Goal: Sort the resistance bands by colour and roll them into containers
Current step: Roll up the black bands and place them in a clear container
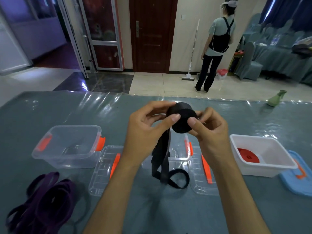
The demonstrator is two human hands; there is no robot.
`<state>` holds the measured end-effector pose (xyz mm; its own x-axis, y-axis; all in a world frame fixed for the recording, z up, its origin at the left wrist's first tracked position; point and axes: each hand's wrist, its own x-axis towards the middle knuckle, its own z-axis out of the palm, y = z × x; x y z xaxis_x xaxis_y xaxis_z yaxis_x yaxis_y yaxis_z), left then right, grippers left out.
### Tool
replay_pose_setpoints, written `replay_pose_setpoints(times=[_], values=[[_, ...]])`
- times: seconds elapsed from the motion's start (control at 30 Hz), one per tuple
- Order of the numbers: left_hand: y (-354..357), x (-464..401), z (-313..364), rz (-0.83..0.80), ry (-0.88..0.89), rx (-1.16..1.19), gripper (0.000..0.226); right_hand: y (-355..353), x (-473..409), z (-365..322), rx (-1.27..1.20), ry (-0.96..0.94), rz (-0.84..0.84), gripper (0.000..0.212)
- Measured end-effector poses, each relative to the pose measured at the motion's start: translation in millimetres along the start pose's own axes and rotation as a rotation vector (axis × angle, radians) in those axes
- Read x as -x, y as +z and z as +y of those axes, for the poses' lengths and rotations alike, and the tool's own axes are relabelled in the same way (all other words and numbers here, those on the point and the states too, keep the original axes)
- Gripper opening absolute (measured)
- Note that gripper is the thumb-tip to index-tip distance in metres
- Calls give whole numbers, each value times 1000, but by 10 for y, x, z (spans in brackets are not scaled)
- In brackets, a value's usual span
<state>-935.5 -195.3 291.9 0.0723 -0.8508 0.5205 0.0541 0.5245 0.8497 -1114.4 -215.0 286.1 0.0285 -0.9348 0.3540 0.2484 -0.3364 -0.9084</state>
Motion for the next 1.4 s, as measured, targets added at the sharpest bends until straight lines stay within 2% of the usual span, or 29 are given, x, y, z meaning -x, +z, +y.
replay_pose_setpoints(times=[0.2, 0.27, 0.37, 0.5, 0.57, 0.67, 0.73, 0.9, 1.07, 1.17, 1.27, 1.4], values=[[-66, -32, 2, -121, -47, 26, 41, 56, 27, -46, -55, -97, 44, 30], [-75, -48, 6, -62, 5, -54, 37, 53, 15, -43, -38, -65, 20, 29], [-25, -19, 8, 55, 20, -13, 28, 22, 2, -57, 8, -49, -11, 30], [-2, -12, -6, -10, -23, 94, 32, 16, 7, -96, -4, -109, 33, 32], [-32, -51, 6, -45, 10, 58, 35, 8, -8, -98, -32, -92, 9, 39], [-26, -63, 47, 27, 55, 21, 27, -1, -40, -112, -3, -36, -20, 49], [5, -53, 63, 58, 67, 44, 25, 18, -43, -139, 3, -62, 2, 46], [-71, -79, 55, -7, 36, 56, 34, 156, -36, -225, -69, -150, 32, 32], [-51, -113, 151, 119, 116, 70, 26, 189, -35, -260, 45, -121, -10, 28], [-51, -122, 165, 51, 57, 110, 29, 207, -33, -282, 44, -184, 44, 27], [-82, -148, 175, -28, 30, 78, 35, 214, -17, -320, 10, -155, 34, 25], [-38, -96, 152, 125, 33, 124, 28, 167, -29, -426, 154, -166, -13, 27]])
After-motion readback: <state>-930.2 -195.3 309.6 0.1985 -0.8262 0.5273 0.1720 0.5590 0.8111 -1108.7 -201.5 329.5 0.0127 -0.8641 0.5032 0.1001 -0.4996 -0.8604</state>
